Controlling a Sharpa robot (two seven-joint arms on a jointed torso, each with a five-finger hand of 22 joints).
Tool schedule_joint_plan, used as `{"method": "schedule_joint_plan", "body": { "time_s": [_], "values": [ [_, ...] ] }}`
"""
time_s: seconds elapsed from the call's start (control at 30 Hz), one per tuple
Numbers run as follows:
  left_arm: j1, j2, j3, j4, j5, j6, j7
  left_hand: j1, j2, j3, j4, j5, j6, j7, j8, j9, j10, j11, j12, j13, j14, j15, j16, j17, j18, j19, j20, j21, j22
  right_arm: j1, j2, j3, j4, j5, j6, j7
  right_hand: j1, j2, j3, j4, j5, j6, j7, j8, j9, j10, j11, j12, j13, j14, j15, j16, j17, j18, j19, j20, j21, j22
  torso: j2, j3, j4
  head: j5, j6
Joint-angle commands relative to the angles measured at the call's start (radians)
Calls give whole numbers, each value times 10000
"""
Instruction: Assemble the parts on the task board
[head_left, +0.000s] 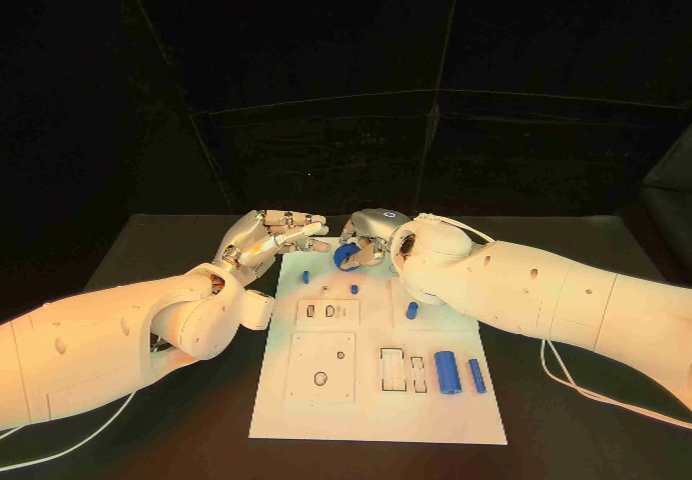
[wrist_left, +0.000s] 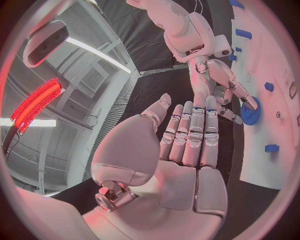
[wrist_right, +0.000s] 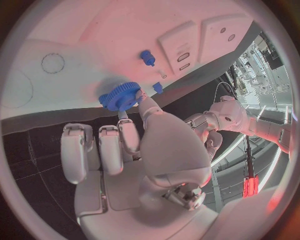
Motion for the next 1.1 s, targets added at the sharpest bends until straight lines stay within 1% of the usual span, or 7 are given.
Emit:
{"method": "schedule_joint_plan", "body": {
  "time_s": [0.03,0.3,0.4,0.53,0.7,0.87,1.1],
  "values": [
    [20,4,9,26,13,90,39,-81,7,48,-16,18,64,1,-44,-5,72,32,-36,-7,68,-6,-66,11,146,10,42,-68,-11,19,11,1,-19,41,208,26,-34,-55,-101,17,-5,-110,23,-60,4,-105,-12,-67,-71,634,83,-11,488,-101,198,80,-36,1437,-1,-2,5,-4,-10],
    [23,2,9,27,13,90,40,-81,7,48,-16,18,64,1,-44,-5,72,32,-36,-7,68,-6,-66,11,146,10,42,-68,-11,18,-58,1,69,54,166,97,-61,-60,-182,70,29,-118,36,-29,21,-123,1,-85,-86,632,96,-14,483,-99,194,94,-39,1432,-1,4,-1,-10,-18],
    [23,-3,9,27,13,89,41,-81,7,48,-16,18,64,1,-44,-5,72,32,-36,-7,68,-6,-66,11,146,10,42,-68,-11,16,-183,1,216,68,124,106,-62,-47,-244,112,86,-70,47,13,39,-114,11,-72,-72,632,105,-15,486,-99,193,105,-40,1432,-2,7,9,-8,-25],
    [23,-17,9,26,13,81,41,-81,7,48,-16,18,64,1,-44,-5,72,32,-36,-7,68,-6,-66,11,146,10,42,-68,-11,13,-346,-1,396,112,105,97,-50,-29,-376,193,148,108,53,119,76,-97,20,-54,-55,630,118,-17,487,-100,198,122,-39,1440,-7,5,-12,11,-37],
    [23,-23,9,27,13,79,39,-81,7,48,-16,18,64,1,-44,-5,72,32,-36,-7,68,-6,-66,11,146,10,42,-68,-11,5,-520,-3,623,142,-28,93,-54,-24,-406,216,148,143,51,139,80,-96,19,-54,-55,632,118,-15,497,-100,200,124,-38,1442,0,9,-10,9,-33],
    [23,-18,9,22,13,81,36,-81,7,48,-16,18,64,1,-44,-5,72,32,-36,-7,68,-6,-66,11,146,10,42,-68,-11,1,-569,-4,682,150,-204,85,-59,-10,-422,235,154,155,52,145,81,-89,18,-46,-47,630,118,-19,486,-100,199,125,-39,1440,2,1,10,-13,-29],
    [23,-16,9,11,13,82,25,-103,2,63,-24,18,64,6,-56,-8,77,36,-59,-10,76,-1,-101,20,144,10,44,-79,-23,-2,-578,-4,662,153,-313,60,87,117,-411,240,185,173,48,154,75,-78,12,-36,-35,632,115,-16,503,-102,208,126,-36,1453,0,-5,11,-4,-39]
  ]
}}
